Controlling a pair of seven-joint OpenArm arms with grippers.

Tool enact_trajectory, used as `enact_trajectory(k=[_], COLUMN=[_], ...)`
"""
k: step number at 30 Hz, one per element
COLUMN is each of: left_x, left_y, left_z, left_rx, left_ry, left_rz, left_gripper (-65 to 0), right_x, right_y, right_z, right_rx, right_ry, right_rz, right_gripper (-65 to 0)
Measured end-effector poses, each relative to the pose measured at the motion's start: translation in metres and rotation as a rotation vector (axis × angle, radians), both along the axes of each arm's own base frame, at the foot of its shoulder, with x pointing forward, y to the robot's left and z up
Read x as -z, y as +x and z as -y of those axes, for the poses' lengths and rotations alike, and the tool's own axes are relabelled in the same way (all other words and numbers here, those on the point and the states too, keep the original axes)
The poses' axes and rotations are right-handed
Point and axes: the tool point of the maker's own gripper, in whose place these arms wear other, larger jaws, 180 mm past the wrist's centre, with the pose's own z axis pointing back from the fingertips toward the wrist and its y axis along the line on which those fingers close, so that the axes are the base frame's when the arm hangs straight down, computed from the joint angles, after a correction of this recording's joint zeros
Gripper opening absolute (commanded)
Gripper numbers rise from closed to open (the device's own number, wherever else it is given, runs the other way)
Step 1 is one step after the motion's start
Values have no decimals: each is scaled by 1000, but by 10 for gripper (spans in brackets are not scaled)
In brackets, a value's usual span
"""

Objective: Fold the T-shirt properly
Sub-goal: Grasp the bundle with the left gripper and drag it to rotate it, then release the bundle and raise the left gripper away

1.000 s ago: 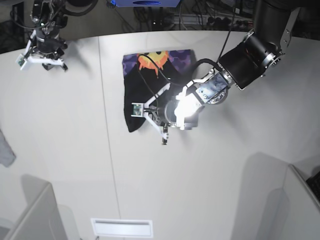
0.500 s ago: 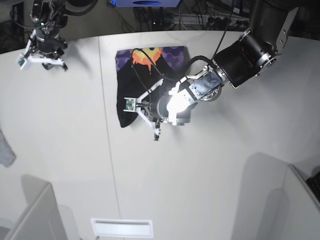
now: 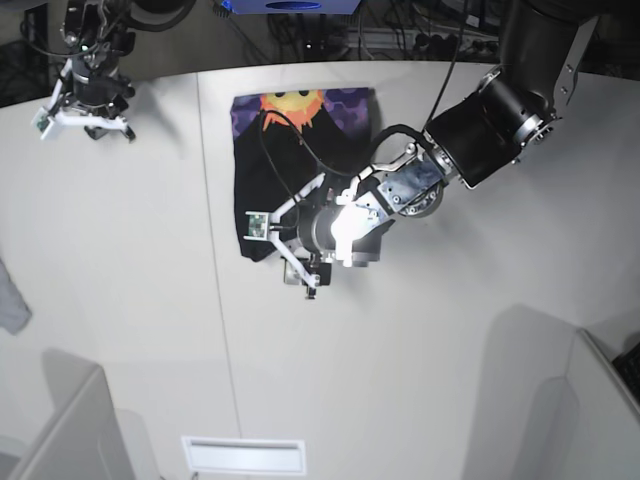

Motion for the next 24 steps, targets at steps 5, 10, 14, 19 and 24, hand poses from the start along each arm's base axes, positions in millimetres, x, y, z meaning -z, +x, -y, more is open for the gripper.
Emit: enact_trajectory(k=[5, 10, 14, 19, 24], left_x=[-26, -63, -111, -109, -108], left_y=[23, 40, 50, 29, -1], left_z=[9, 18, 15, -23, -44], left_rx=[6, -54, -128, -255, -337], left_ry=[-28, -137, -302, -335, -375], left_rz=[62, 115, 186, 228, 250], left_gripper=[-163, -165, -204, -634, -650], right_x=[1, 0, -5, -9, -13], right_y=[0, 1, 11, 4, 6], right_z=[-2, -1, -10, 9, 8], right_rx=[-6, -9, -117, -110, -208], right_ry=[5, 3, -10, -119, -216], right_rz=[-4, -2, 38, 1, -16], right_gripper=[-650, -650, -650, -650, -650])
